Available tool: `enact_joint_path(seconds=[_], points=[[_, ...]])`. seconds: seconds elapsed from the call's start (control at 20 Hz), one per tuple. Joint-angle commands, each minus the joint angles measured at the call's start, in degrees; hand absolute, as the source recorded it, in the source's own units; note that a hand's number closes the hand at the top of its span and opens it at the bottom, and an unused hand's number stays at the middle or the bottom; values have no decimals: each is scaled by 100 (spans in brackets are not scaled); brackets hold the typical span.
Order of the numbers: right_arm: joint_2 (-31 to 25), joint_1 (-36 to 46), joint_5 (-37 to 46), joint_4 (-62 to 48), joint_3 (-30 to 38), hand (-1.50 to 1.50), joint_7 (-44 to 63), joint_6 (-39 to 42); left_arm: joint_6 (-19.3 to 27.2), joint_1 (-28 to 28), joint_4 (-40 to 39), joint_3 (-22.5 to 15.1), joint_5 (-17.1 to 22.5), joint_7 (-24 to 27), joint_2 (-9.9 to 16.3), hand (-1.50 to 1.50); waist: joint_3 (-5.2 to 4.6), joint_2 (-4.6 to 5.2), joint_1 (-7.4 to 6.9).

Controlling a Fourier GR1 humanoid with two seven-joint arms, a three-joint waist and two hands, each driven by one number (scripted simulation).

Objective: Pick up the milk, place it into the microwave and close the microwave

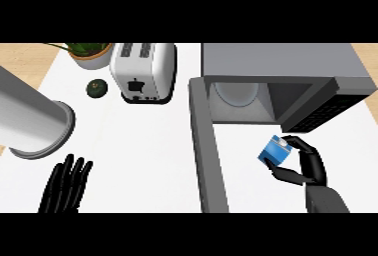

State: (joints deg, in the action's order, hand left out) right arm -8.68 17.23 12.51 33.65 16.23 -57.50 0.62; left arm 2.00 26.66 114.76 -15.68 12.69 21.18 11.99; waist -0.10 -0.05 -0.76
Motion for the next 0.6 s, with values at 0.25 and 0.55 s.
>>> enact_joint_path(seconds=[0.25, 0.55], points=[[5, 475, 270, -1044, 143, 150, -82, -1250, -301, 85, 260, 468, 373, -85, 213, -150, 17, 25, -19], [120, 936, -64, -1345, 404, 150, -513, -1056, -369, -166, -209, 505, 264, 55, 63, -150, 17, 25, -3]])
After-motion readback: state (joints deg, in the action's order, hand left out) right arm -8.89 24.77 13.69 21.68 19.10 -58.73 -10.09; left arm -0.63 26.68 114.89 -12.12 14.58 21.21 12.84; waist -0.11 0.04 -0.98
